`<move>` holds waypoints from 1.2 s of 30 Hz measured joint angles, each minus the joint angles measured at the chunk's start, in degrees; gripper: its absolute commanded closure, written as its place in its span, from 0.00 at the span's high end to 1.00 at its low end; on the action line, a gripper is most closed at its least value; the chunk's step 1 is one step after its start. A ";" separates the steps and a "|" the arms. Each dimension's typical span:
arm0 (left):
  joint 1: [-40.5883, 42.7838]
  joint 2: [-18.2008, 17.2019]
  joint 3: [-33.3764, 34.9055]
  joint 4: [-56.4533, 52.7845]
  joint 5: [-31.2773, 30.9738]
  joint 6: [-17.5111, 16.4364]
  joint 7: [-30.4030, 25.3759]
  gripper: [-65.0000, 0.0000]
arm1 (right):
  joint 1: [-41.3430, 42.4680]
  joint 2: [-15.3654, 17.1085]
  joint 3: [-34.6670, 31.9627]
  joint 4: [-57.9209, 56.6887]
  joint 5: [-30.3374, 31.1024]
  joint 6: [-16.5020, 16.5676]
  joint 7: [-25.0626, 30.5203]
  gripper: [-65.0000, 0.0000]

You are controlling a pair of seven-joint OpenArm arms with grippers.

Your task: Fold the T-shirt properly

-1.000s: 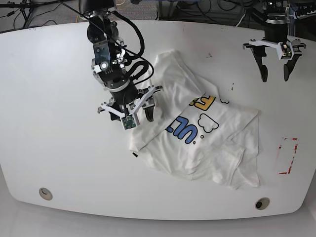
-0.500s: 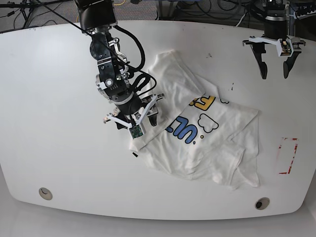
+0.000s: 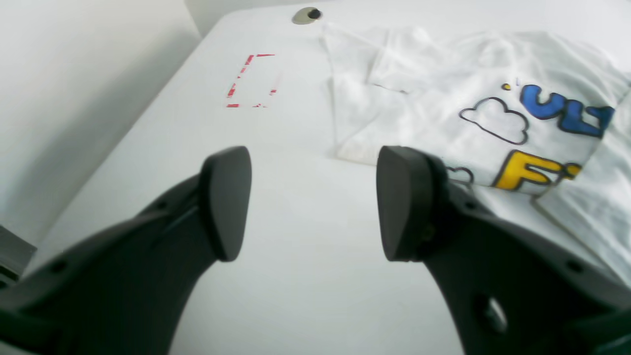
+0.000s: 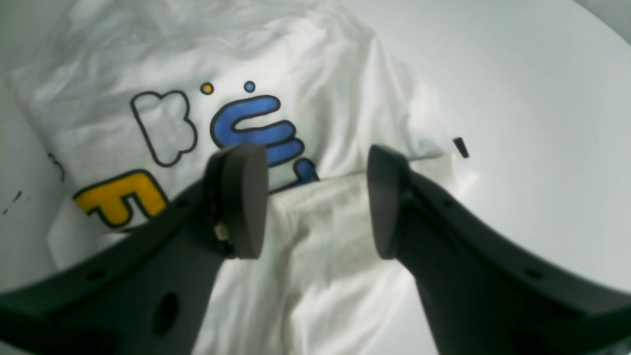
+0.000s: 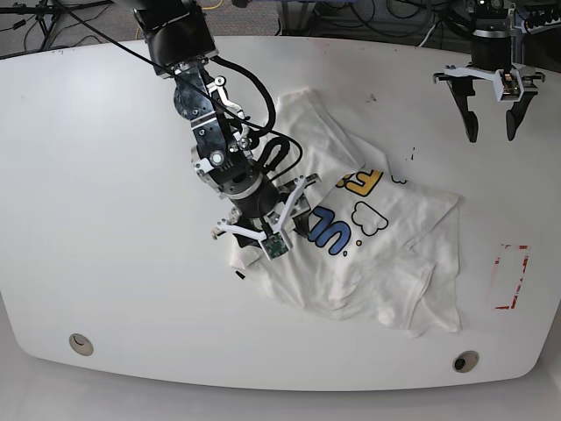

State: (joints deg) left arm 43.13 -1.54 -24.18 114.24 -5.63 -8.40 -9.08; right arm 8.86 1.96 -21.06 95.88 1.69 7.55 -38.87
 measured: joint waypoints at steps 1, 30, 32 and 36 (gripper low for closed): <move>-0.28 0.00 -0.22 0.00 0.00 0.00 0.07 0.57 | 0.76 -0.46 -0.20 -1.03 0.09 0.20 0.13 0.48; -1.36 0.07 -5.66 0.13 0.00 -0.76 1.79 0.57 | 16.52 -2.03 0.90 -25.40 0.87 0.42 3.37 0.48; -1.25 0.07 -5.66 0.13 0.00 -0.79 1.79 0.57 | 16.87 -1.81 0.98 -26.12 0.85 0.39 3.28 0.48; -1.11 0.07 -5.49 0.13 0.00 -0.66 1.79 0.57 | 17.38 -1.79 0.92 -26.80 0.90 0.44 4.90 0.48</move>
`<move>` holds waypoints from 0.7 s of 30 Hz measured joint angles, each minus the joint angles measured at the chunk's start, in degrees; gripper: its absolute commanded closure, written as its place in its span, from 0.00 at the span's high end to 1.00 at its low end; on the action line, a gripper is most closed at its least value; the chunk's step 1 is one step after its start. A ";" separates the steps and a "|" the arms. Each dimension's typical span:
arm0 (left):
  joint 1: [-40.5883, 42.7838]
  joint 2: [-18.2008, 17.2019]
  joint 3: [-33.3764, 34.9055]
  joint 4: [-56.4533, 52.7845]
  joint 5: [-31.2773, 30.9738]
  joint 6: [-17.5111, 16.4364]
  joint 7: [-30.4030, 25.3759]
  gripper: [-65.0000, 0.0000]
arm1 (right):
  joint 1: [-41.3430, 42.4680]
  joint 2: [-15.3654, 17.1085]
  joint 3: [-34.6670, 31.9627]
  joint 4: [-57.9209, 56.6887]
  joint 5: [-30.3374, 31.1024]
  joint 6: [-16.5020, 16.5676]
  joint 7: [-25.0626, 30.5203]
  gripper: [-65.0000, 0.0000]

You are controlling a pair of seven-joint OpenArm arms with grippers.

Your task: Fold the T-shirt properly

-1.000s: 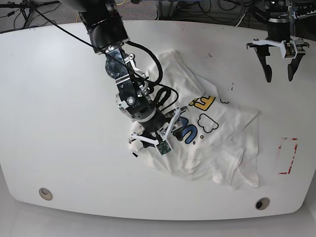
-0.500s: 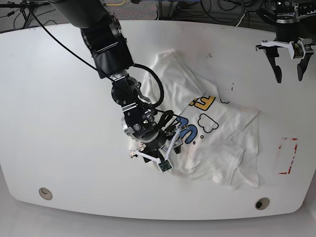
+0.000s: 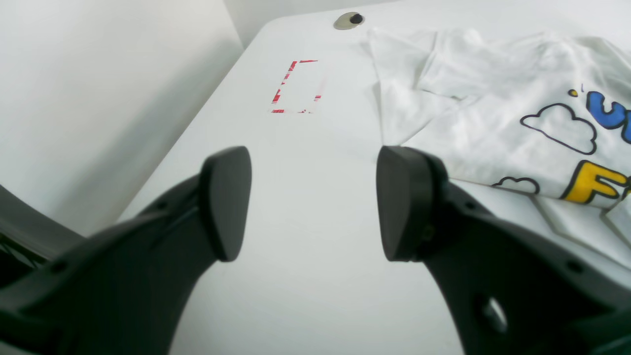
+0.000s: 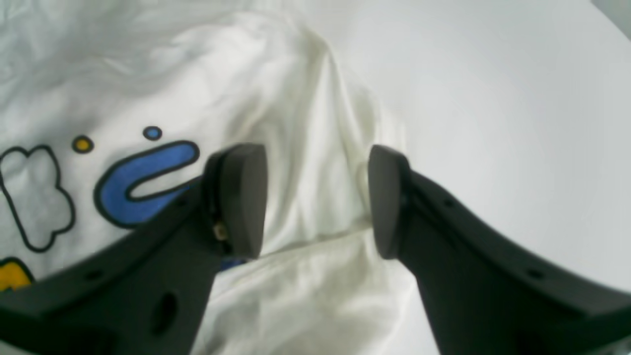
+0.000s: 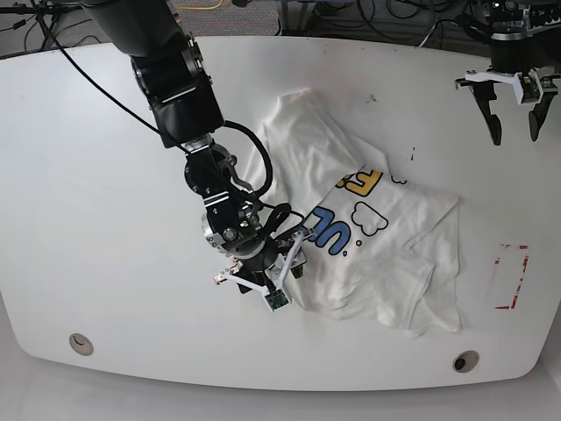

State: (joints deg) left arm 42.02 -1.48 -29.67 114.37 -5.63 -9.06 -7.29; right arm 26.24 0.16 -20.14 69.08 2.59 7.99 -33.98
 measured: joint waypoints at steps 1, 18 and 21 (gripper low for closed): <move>0.02 0.00 0.24 0.00 -0.02 0.02 -0.07 0.57 | 0.28 0.00 -0.17 -0.44 0.00 -0.04 0.83 0.48; -0.13 0.02 0.59 -0.31 0.02 -0.42 -0.02 0.57 | 1.79 -1.33 -1.29 -9.94 0.42 0.02 7.45 0.54; -0.31 0.00 0.59 -0.50 0.02 -0.39 0.11 0.56 | 2.27 -1.44 -1.18 -12.15 0.42 0.02 8.92 0.58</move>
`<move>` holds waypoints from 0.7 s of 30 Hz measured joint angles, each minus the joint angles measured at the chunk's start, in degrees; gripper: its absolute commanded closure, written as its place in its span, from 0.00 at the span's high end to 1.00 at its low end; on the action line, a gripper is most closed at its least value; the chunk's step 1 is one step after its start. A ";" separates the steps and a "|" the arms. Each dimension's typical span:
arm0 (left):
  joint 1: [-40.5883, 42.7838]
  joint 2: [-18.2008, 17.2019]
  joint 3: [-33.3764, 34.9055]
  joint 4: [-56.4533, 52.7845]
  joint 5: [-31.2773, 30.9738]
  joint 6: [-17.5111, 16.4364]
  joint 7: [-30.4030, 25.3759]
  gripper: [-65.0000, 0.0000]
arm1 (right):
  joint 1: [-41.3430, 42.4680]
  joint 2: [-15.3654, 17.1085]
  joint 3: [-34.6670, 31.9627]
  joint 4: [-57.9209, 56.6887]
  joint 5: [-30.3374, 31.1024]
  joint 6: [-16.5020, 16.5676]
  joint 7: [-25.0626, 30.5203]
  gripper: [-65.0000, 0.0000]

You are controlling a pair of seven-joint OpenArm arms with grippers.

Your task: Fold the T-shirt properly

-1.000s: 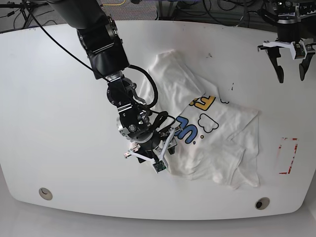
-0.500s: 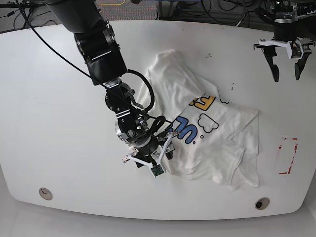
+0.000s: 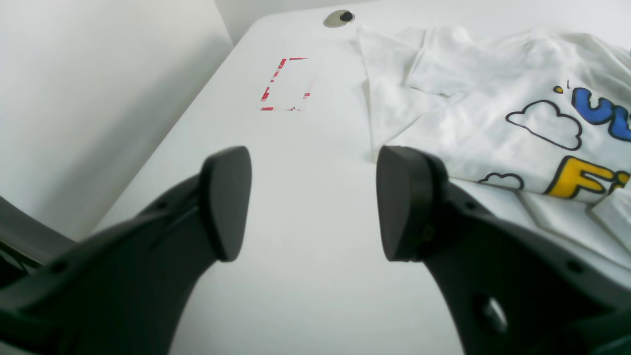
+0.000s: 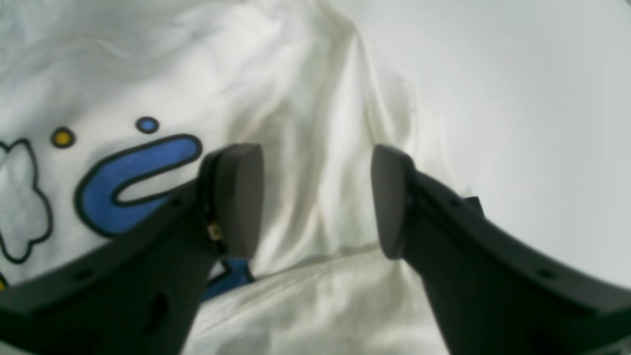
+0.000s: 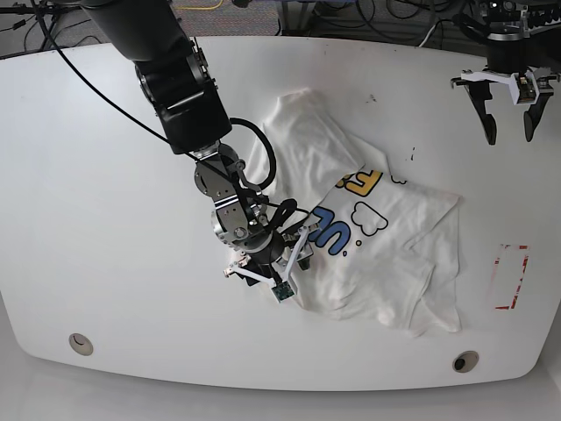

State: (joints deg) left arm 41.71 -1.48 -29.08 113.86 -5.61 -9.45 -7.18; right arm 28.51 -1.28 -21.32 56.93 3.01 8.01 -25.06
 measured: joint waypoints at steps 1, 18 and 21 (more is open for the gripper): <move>-0.02 0.02 -0.02 0.00 -0.02 0.00 0.09 0.56 | 0.31 0.02 0.09 -1.07 0.00 0.57 0.57 0.59; -0.61 0.00 -0.15 -0.15 0.20 -0.13 0.31 0.57 | 3.54 -0.31 1.03 -17.14 0.79 2.86 11.74 0.59; -0.63 0.00 -0.15 -0.15 0.20 -0.04 0.33 0.57 | 3.80 -0.28 1.22 -18.64 0.83 3.17 13.57 0.58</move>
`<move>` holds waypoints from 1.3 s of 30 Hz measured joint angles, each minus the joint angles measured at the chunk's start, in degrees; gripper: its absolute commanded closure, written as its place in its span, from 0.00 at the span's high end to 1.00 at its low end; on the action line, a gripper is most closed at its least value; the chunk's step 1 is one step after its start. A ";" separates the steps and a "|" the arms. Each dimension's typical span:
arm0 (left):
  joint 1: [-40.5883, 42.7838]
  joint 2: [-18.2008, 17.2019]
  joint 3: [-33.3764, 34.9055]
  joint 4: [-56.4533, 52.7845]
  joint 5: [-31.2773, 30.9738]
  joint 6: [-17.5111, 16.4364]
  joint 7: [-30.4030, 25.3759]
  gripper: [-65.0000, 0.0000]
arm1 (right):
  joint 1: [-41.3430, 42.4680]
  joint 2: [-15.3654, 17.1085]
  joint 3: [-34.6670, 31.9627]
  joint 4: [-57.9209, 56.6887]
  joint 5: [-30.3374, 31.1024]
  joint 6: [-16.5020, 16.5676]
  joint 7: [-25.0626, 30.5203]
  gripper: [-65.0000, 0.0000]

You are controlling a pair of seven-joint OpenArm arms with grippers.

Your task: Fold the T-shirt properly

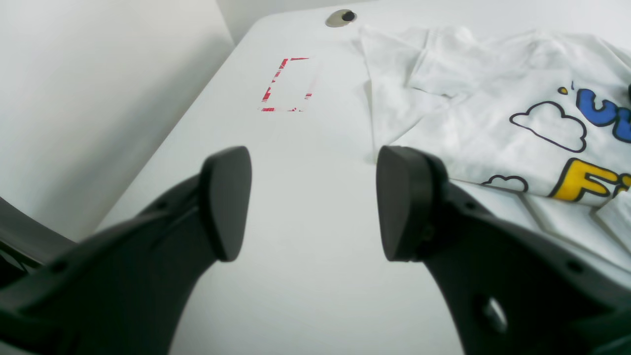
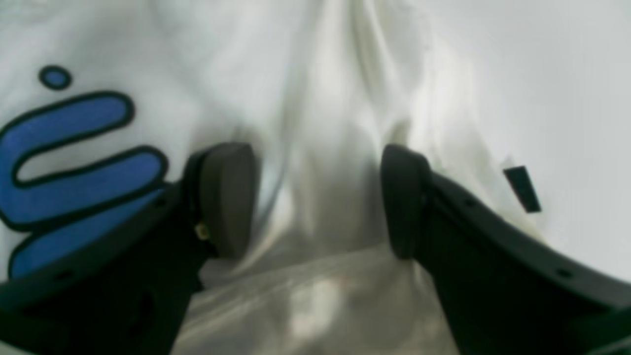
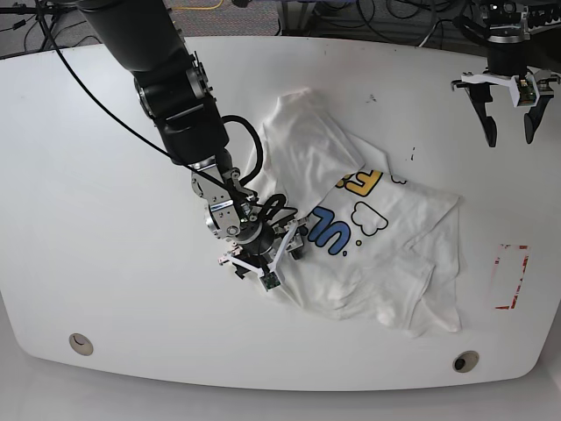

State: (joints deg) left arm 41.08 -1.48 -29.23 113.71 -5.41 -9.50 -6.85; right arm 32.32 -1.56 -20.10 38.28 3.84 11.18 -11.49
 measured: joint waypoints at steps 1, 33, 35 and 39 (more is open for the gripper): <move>0.00 0.00 0.00 0.00 -0.04 0.00 -0.02 0.57 | -0.02 -0.09 0.13 -0.52 -0.24 -0.11 1.33 0.58; -1.14 -0.02 0.15 -0.22 0.20 -0.79 0.81 0.57 | -11.43 7.98 9.27 29.20 -2.16 -8.15 -1.90 0.73; -1.09 -0.11 0.15 -0.22 0.17 -0.63 0.42 0.57 | -11.41 8.52 10.71 30.88 -2.51 -7.58 -2.71 0.73; -1.20 -0.09 0.15 -0.22 0.22 -0.63 0.33 0.58 | -11.43 8.90 12.68 34.10 -2.36 -6.29 -3.67 0.63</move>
State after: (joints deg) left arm 39.88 -1.56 -29.08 113.49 -5.19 -10.13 -6.52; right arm 20.88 7.33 -7.42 72.38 1.48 4.89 -15.16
